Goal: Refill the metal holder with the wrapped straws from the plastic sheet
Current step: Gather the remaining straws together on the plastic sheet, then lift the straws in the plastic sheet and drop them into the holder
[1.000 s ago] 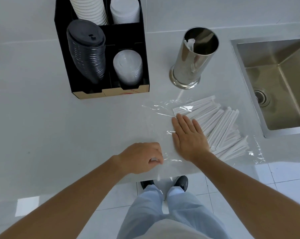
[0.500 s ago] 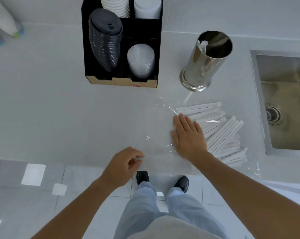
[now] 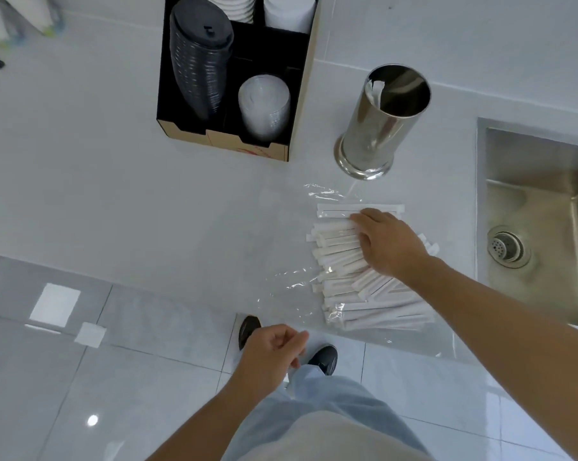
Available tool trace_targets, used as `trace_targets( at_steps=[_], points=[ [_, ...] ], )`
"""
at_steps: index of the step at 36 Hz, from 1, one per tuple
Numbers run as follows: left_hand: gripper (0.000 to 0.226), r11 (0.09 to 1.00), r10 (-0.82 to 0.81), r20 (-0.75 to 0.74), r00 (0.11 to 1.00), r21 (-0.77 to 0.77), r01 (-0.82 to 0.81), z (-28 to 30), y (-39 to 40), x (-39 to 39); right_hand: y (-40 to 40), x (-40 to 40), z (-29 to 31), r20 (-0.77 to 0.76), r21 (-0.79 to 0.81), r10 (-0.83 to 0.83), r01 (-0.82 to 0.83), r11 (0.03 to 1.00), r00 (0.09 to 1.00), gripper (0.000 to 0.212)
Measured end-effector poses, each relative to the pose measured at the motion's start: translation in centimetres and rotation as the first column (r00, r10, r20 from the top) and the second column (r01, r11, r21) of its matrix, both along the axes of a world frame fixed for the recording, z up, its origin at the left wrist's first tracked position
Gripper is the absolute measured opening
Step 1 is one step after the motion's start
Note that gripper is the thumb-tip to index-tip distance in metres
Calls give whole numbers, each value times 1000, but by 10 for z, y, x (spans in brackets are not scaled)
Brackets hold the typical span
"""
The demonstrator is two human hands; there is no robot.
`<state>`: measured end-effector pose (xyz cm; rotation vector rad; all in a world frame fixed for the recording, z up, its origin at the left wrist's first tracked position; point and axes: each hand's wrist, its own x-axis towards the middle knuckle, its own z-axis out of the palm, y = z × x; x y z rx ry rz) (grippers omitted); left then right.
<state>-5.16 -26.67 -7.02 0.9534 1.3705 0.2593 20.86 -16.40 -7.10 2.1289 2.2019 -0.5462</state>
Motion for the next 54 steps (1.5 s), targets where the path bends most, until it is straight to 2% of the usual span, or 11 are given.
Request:
trace_targets(
  at_steps=[5,13,19,22,25,28,32,37,40,43,54],
  points=[
    [21,981,31,9,999,-191,-29,0,-14,36,13,24,3,45,-16,1,-1,1000,999,44],
    [18,889,311,51,949,-369,-272,3,-25,77,48,44,4,99,-60,75,-69,996,992,39],
    [16,790,484,25,875,-443,-424,3,-30,89,72,45,0,38,-86,22,-19,996,999,27],
    [12,769,530,47,847,-448,-456,5,-32,94,82,46,-2,37,-138,-24,28,990,999,26],
    [11,757,561,62,826,-444,-480,5,-33,100,85,43,-2,46,-151,-27,33,988,999,12],
    [10,742,583,56,811,-443,-503,3,-34,105,85,40,0,50,-144,-29,35,989,998,25],
    [14,750,588,53,807,-411,-519,0,-35,109,82,38,4,62,-154,9,1,988,998,25],
    [9,765,590,52,806,-355,-537,0,-35,114,74,43,8,4,-139,20,-20,990,1000,9],
    [13,761,598,60,799,-356,-543,-1,-35,116,71,45,11,31,-175,31,-25,984,999,24],
    [15,758,605,76,793,-359,-544,-3,-34,117,66,43,16,79,-139,84,-72,988,993,20],
    [5,785,596,272,755,-393,-479,-1,-22,118,26,39,63,-51,14,66,-65,998,996,17]
  ],
)
